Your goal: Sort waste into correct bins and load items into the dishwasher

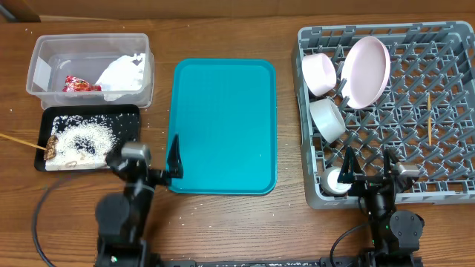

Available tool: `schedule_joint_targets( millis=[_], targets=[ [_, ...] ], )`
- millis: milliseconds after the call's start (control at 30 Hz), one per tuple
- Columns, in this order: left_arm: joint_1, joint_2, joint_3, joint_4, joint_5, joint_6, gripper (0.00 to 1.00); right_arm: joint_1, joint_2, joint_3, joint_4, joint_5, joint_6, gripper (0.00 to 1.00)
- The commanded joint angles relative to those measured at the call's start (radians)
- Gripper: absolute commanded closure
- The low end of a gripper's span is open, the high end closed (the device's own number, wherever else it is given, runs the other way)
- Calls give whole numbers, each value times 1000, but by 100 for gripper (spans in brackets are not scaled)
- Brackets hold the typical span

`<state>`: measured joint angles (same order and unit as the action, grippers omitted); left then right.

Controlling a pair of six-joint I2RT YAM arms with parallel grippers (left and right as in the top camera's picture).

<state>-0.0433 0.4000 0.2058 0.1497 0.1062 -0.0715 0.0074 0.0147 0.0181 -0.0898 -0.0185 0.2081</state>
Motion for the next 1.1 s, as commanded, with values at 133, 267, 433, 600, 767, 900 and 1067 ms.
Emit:
schedule_joint_targets(
  millis=[133,267,433,600,767,900,1067],
  targets=[
    [18,-220,-152,-30,-13,50,0,5,-12,-10,7,10,-3,0],
    [37,-314,-201,-98,-11,50,0,5,-12,-10,7,10,-3,0],
    [40,-399,-201,-222,-22,50,0,5,-12,-10,7,10,-3,0],
    [45,-397,-201,-220,-11,42,0,5,-12,-10,7,10,-3,0],
    [45,-395,-201,-220,-12,42,0,5,-12,-10,7,10,-3,0],
    [45,-395,-201,-220,-12,42,0,5,-12,-10,7,10,-3,0],
    [45,-395,-201,-220,-12,42,0,5,-12,-10,7,10,-3,0]
  ],
)
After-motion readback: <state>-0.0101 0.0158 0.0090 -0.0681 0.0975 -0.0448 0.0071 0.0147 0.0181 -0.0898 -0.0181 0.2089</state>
